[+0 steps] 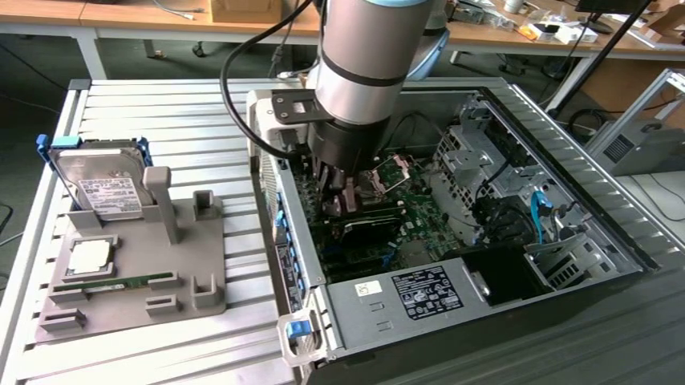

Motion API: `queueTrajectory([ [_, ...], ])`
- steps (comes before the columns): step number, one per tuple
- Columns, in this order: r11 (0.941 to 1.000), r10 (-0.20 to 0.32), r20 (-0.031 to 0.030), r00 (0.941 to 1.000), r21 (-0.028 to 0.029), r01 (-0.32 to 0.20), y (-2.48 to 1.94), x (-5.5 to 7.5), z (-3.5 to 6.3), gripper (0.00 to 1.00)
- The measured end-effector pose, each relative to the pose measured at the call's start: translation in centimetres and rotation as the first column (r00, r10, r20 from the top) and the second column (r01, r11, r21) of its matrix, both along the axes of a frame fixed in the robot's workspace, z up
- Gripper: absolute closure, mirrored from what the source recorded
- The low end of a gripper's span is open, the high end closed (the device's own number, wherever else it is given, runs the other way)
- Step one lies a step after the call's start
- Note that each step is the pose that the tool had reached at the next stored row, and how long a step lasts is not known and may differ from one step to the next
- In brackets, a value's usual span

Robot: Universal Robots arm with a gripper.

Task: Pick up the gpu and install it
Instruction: 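Press down on the gpu until it lock into place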

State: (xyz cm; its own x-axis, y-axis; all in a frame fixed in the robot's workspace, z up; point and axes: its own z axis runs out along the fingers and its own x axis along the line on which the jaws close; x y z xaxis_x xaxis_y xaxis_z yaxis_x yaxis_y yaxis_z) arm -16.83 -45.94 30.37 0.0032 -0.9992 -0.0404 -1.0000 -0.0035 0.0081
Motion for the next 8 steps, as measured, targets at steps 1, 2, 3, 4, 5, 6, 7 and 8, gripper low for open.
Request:
queueTrajectory([
  [1,1.0000,0.000,0.0001,1.0000,0.0003,0.000,0.00,0.05,0.02,0.89],
  [2,1.0000,0.000,0.0003,1.0000,0.0003,0.000,0.00,0.09,0.04,0.89],
  [3,1.0000,0.000,0.0003,1.0000,0.0004,0.000,0.00,0.09,0.04,0.89],
  [4,1.0000,0.000,0.0002,1.0000,0.0002,0.000,0.00,0.07,0.06,0.89],
  [5,1.0000,0.000,0.0010,1.0000,0.0004,0.000,-0.01,-0.05,0.07,0.89],
  [6,1.0000,0.000,0.0020,1.0000,0.0005,0.000,-0.01,-0.29,0.07,0.89],
  [7,1.0000,0.000,0.0033,1.0000,0.0007,0.000,0.00,-0.58,0.06,0.89],
  [8,1.0000,0.000,0.0039,1.0000,0.0006,0.000,0.00,-0.87,0.06,0.89],
])
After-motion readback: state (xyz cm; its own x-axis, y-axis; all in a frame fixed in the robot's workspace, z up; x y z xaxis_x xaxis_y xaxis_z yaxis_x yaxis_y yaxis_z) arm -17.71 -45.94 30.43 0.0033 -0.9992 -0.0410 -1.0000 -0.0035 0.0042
